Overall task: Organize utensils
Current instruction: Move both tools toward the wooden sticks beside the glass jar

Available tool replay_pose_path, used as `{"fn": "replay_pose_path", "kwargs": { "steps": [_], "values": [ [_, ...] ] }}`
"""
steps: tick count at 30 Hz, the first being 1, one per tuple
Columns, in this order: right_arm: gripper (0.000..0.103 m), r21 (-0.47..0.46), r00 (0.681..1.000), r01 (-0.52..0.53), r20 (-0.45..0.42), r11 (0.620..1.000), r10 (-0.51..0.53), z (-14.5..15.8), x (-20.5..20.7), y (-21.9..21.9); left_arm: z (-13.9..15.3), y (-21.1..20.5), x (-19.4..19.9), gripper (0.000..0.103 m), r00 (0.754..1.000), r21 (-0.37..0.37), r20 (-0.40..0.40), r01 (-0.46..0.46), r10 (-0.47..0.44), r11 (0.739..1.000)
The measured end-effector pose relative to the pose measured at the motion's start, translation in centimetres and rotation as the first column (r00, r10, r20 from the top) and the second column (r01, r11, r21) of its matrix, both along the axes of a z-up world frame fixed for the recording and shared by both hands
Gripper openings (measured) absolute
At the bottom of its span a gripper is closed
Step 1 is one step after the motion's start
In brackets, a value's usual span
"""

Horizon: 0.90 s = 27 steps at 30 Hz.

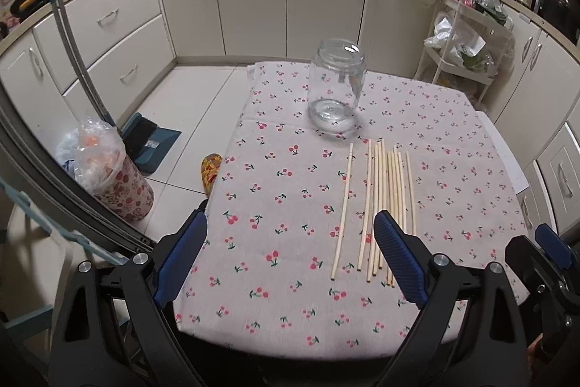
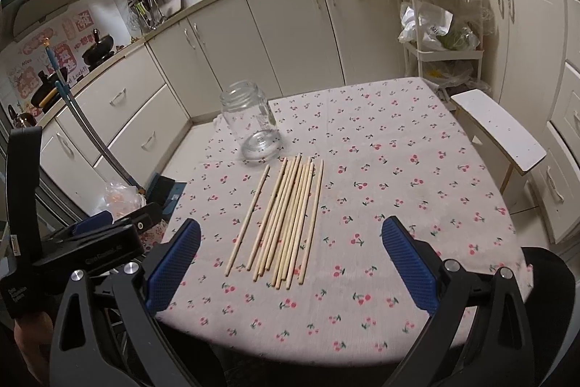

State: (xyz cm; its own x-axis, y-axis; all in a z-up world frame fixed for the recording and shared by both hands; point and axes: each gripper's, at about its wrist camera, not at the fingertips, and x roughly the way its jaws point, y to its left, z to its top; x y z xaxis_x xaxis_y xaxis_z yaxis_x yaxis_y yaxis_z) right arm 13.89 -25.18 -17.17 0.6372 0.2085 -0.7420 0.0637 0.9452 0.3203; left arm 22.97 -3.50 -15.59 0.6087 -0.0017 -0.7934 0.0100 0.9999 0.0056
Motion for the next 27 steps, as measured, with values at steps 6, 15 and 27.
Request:
{"fn": "replay_pose_path", "kwargs": {
  "steps": [6,15,27],
  "values": [
    [0.084,-0.002,1.000,-0.020,-0.013,1.000,0.020,-2.3,2.5,-0.3,-2.5,-0.9,2.8,0.090,0.999,-0.003,-0.037,0.023,-0.023,1.000],
    [0.046,0.028,0.995,-0.062,-0.072,0.998,0.064,-6.0,5.9,-0.4,-6.1,-2.4,6.7,0.090,0.995,0.004,-0.084,0.062,-0.062,0.998],
    [0.030,-0.041,0.984,-0.100,-0.155,0.994,0.092,-11.0,10.5,0.2,-10.0,-5.8,11.5,0.090,0.985,0.063,-0.098,0.145,-0.138,0.987]
  ]
}}
